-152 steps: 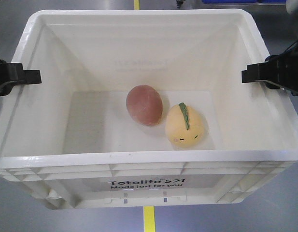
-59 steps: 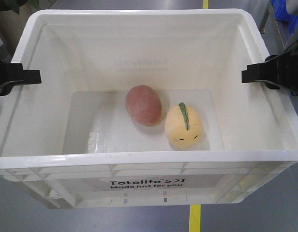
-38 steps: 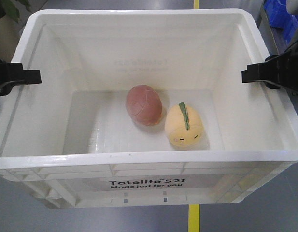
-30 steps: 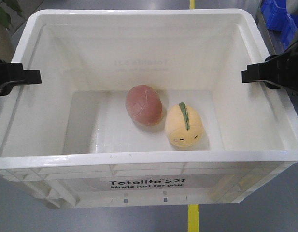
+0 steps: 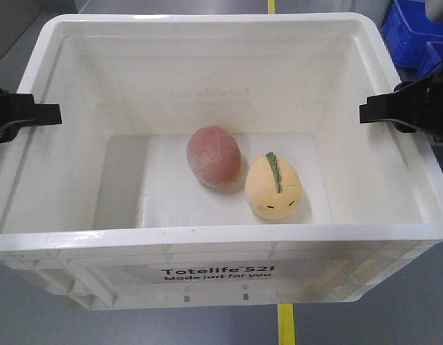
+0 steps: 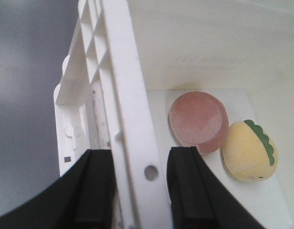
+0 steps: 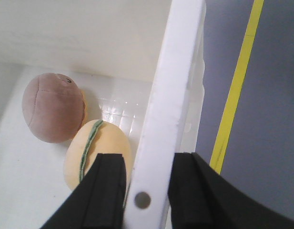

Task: Place moving items into box and shelve
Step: 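Hold the tote by both rims while the base drives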

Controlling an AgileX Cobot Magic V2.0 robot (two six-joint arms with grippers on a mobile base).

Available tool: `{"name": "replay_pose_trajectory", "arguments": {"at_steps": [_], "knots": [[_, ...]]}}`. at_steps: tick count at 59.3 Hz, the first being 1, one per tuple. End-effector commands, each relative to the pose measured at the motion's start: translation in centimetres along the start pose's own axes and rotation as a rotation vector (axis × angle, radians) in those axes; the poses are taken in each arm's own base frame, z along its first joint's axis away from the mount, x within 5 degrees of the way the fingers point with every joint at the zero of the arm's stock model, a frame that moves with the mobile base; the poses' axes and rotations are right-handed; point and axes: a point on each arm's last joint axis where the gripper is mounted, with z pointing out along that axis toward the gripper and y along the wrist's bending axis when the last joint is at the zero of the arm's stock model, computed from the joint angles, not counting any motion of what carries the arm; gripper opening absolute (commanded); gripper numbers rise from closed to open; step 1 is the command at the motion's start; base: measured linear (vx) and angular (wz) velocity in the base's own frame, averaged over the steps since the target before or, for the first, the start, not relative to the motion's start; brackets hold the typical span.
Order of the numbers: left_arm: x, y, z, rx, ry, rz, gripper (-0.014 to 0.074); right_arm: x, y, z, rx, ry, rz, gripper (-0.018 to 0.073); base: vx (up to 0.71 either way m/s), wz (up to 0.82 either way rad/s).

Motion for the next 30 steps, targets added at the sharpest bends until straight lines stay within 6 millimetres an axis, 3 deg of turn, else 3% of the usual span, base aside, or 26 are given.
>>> {"name": "replay_pose_trajectory", "arguments": {"at_steps": [1,30], "knots": [[-2.05,-1.41,-1.79,0.078,-0.188,-0.028,-0.0003,-1.98,0.84,-1.99,-0.049,-0.19,0.019,-0.0004,0.47,-0.07],[-2.05,-1.41,-1.79,0.078,-0.188,-0.028,-0.0003,-1.98,0.84,-1.99,-0.049,-0.19,0.017,-0.0004,0.48,-0.07]]}}
